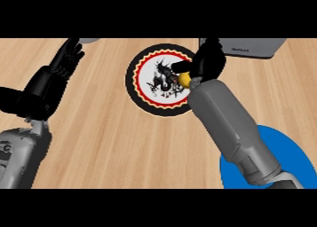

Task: Pick the lemon from the plate and place it in the plate

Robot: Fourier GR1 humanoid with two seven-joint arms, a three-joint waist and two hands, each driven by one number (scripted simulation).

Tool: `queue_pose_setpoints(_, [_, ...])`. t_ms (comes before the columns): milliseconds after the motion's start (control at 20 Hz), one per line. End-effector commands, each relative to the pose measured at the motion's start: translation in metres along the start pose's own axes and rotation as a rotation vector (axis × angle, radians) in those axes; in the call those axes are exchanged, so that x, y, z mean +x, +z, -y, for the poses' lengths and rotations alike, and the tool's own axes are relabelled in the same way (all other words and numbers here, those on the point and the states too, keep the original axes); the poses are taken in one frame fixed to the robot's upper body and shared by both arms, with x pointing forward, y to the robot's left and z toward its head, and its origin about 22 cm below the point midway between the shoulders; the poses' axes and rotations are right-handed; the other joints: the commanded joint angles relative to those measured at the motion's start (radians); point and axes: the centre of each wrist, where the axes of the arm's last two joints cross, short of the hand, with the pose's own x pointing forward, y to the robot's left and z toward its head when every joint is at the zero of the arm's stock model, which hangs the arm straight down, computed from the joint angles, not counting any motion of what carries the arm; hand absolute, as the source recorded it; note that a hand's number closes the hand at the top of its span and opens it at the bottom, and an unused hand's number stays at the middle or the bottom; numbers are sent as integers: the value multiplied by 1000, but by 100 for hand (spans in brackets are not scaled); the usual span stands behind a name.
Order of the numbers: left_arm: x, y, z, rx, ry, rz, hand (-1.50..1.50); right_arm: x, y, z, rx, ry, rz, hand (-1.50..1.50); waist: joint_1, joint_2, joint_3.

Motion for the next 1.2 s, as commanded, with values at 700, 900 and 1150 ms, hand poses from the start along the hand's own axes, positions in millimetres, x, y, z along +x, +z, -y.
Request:
queue_pose_setpoints(700, [-11, 9, -19, 81, -21, -54, 0, -23, 28, -17, -240, -517, -45, -150, -97, -36, -2])
queue_pose_setpoints(900, [-17, 30, -40, 107, -11, -79, 0, -57, 57, -17, -192, -528, -30, -150, -127, -47, -2])
queue_pose_setpoints(1150, [-31, 40, -38, 139, -26, -94, 0, -90, 83, 6, -169, -508, 2, -150, -157, -47, -3])
